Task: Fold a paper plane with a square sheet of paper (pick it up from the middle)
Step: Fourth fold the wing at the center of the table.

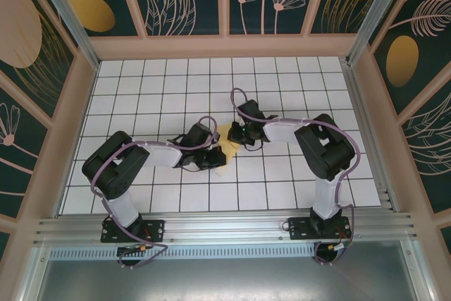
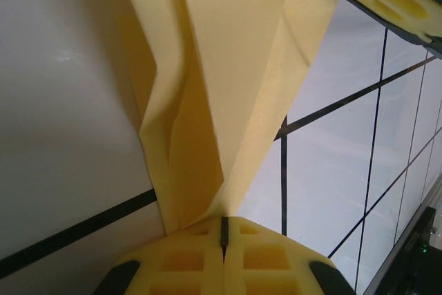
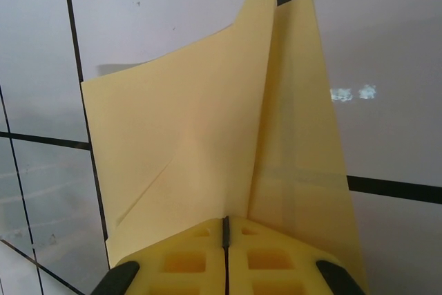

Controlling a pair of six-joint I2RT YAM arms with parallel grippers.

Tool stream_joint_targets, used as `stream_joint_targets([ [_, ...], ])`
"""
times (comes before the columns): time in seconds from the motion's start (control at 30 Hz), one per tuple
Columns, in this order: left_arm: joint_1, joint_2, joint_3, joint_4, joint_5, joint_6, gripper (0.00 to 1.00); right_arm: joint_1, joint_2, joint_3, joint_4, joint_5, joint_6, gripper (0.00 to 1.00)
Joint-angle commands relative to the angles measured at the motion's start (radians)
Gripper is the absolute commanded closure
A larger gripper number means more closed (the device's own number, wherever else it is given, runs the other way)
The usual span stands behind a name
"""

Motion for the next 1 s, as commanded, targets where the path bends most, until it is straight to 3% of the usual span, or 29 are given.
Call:
stream_joint_targets([
  [0.0, -0.020, 0.074, -0.081, -0.241, -0.169, 0.034, 0.97, -0.003, -0.035, 0.034, -0.112, 0.101, -0.042, 0.90],
  [0.13, -0.019, 0.047, -0.079, -0.261, -0.172, 0.043, 0.96, -0.030, -0.087, 0.029, -0.110, 0.084, -0.071, 0.89],
  [0.47, -0.019, 0.045, -0.056, -0.269, -0.157, 0.055, 0.96, 0.019, -0.178, -0.070, 0.003, -0.044, -0.031, 0.88],
  [0.57, -0.020, 0.045, -0.053, -0.270, -0.156, 0.057, 0.95, 0.027, -0.168, -0.118, 0.092, -0.148, -0.001, 0.90],
  [0.73, -0.019, 0.038, -0.056, -0.265, -0.150, 0.052, 0.95, 0.032, -0.123, -0.150, 0.153, -0.192, 0.011, 0.90],
  [0.97, -0.019, 0.010, -0.076, -0.263, -0.143, 0.054, 0.94, 0.018, 0.000, -0.076, 0.052, -0.087, -0.005, 0.90],
])
